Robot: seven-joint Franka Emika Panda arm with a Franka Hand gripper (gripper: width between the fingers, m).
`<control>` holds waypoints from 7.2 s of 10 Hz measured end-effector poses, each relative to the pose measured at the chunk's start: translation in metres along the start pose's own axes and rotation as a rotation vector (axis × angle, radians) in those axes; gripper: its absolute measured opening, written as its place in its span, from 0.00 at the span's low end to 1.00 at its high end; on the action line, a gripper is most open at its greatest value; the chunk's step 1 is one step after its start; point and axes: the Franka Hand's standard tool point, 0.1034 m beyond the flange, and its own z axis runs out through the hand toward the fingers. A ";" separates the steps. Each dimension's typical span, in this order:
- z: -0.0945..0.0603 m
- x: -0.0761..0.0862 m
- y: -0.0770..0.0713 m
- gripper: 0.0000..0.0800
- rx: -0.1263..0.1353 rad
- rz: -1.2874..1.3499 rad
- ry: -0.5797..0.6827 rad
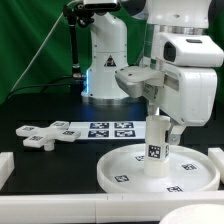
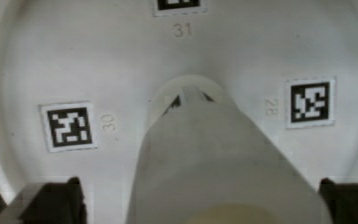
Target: Assemble round table
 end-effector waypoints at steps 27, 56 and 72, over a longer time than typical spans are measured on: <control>0.002 -0.002 -0.003 0.51 0.071 1.834 0.051; 0.002 -0.008 0.003 0.81 0.394 3.133 0.191; 0.002 -0.006 0.005 0.81 0.121 1.750 0.230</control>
Offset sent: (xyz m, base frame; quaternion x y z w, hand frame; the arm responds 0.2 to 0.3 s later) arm 0.0000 0.0000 0.0000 0.0000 0.0000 0.0000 1.0000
